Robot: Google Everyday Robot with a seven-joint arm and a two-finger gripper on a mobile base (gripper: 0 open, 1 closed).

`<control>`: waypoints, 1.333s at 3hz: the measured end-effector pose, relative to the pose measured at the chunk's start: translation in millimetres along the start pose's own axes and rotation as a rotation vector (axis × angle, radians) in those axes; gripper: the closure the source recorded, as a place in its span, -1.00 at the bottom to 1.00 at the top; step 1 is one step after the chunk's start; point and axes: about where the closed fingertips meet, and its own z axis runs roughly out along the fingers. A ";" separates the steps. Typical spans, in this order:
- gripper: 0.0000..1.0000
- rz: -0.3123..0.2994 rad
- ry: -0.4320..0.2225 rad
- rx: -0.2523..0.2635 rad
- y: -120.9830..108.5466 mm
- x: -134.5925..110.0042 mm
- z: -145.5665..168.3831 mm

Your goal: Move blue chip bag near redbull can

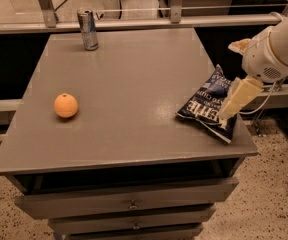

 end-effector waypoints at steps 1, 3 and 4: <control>-1.00 0.029 -0.048 -0.027 -11.9 3.8 23.5; -0.20 0.085 -0.048 -0.071 -22.5 21.1 62.0; 0.28 0.100 -0.071 -0.090 -25.4 17.7 61.4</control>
Offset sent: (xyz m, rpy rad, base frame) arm 0.0564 -0.0078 -0.0601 0.1074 0.0858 -0.0257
